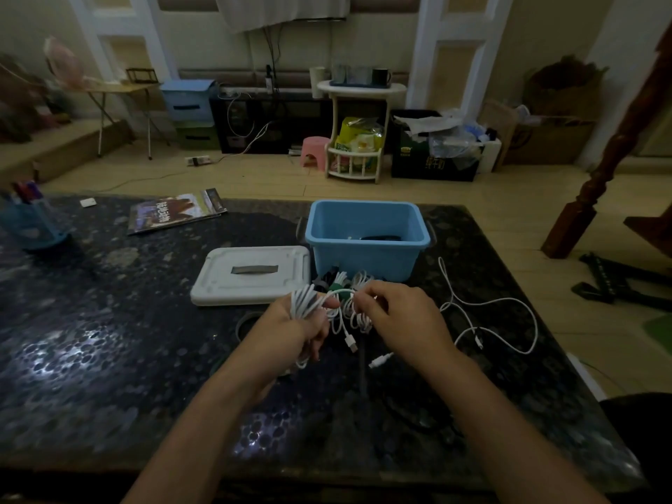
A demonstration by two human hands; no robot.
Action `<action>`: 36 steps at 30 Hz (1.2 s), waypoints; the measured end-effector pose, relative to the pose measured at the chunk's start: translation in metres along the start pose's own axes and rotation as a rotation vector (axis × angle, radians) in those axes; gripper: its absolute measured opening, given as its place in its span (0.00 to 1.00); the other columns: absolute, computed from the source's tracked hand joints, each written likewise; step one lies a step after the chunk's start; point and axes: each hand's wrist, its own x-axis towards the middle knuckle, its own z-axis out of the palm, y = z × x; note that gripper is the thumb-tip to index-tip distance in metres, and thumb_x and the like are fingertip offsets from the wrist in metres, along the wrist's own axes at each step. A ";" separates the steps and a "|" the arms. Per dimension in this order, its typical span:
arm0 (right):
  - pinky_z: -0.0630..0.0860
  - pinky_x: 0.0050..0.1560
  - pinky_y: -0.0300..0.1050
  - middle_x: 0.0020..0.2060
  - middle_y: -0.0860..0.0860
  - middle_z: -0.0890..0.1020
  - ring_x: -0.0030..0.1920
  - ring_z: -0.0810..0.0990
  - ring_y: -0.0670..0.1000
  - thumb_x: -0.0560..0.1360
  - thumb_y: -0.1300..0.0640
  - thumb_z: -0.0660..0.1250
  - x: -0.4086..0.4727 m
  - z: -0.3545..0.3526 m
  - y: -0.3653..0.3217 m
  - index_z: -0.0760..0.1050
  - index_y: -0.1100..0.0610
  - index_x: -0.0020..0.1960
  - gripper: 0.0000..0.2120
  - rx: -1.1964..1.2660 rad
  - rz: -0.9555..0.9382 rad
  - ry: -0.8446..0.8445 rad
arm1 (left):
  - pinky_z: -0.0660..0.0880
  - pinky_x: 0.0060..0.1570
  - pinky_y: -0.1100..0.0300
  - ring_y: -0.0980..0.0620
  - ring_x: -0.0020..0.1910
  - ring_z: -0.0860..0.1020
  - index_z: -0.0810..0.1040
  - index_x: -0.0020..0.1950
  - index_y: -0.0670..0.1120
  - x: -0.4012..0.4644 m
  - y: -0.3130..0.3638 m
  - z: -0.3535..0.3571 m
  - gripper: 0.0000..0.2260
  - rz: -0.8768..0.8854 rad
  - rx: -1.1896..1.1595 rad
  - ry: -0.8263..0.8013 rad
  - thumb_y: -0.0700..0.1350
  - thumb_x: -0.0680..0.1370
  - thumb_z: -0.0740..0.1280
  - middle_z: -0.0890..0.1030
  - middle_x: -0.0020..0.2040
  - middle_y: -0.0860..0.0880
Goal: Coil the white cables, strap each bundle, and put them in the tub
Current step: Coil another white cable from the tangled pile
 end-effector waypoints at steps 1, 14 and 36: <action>0.76 0.42 0.45 0.36 0.44 0.82 0.39 0.79 0.45 0.81 0.42 0.62 0.000 -0.001 0.000 0.81 0.47 0.48 0.12 0.033 0.006 0.003 | 0.68 0.33 0.56 0.52 0.29 0.69 0.79 0.56 0.40 -0.001 0.001 0.001 0.09 0.000 -0.007 -0.010 0.36 0.83 0.59 0.73 0.31 0.47; 0.73 0.38 0.38 0.32 0.42 0.80 0.32 0.77 0.40 0.81 0.54 0.65 -0.011 0.003 -0.027 0.80 0.47 0.46 0.07 0.456 -0.157 -0.226 | 0.65 0.24 0.62 0.57 0.21 0.66 0.71 0.40 0.47 -0.005 0.013 0.008 0.20 -0.064 -0.084 0.156 0.64 0.76 0.63 0.70 0.23 0.55; 0.80 0.48 0.51 0.38 0.45 0.83 0.41 0.82 0.44 0.80 0.48 0.66 -0.024 0.011 -0.037 0.78 0.46 0.48 0.05 0.365 -0.232 -0.374 | 0.62 0.24 0.59 0.54 0.23 0.63 0.72 0.46 0.42 0.005 0.008 0.001 0.09 0.145 -0.145 0.415 0.44 0.83 0.60 0.65 0.23 0.54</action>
